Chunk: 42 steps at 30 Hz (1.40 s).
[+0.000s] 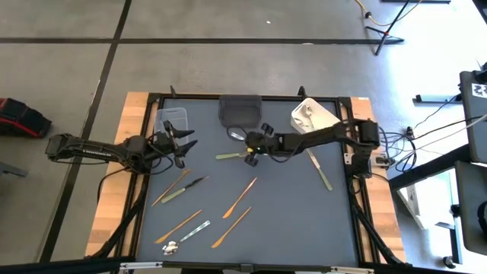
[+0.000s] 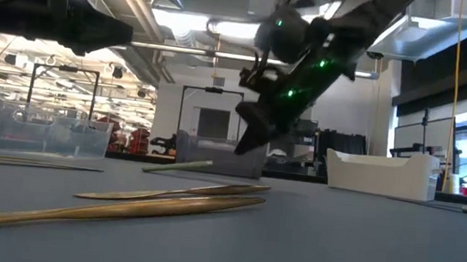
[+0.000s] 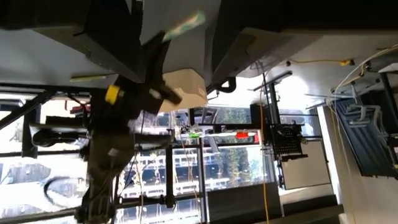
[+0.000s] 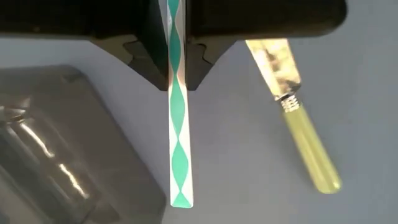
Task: Sort silverware by color (type)
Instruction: Put the top blue spoon into the white bin
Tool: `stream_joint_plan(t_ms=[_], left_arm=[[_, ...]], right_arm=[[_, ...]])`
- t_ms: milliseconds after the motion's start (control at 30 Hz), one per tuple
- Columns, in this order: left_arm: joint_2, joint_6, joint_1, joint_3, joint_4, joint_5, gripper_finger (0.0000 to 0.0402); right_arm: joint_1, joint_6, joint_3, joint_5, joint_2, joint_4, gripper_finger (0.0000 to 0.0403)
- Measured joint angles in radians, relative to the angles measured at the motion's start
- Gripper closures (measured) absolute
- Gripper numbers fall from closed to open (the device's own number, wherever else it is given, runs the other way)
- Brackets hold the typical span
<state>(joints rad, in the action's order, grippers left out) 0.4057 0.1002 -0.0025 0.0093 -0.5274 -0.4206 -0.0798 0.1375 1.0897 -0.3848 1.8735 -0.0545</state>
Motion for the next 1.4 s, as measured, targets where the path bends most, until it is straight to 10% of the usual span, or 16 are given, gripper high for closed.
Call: stream_joint_plan(t_ms=[867, 1400], left_arm=[[0.0, 0.005, 0.0, 0.0, 0.02, 0.0, 0.0223], [0.0, 0.005, 0.0, 0.0, 0.02, -0.001, 0.0223]], right_arm=[[0.006, -0.12, -0.013, -0.349, -0.403, -0.392, 0.0382], [-0.249, -0.146, -0.478, -0.343, -0.728, -0.103, 0.0381]])
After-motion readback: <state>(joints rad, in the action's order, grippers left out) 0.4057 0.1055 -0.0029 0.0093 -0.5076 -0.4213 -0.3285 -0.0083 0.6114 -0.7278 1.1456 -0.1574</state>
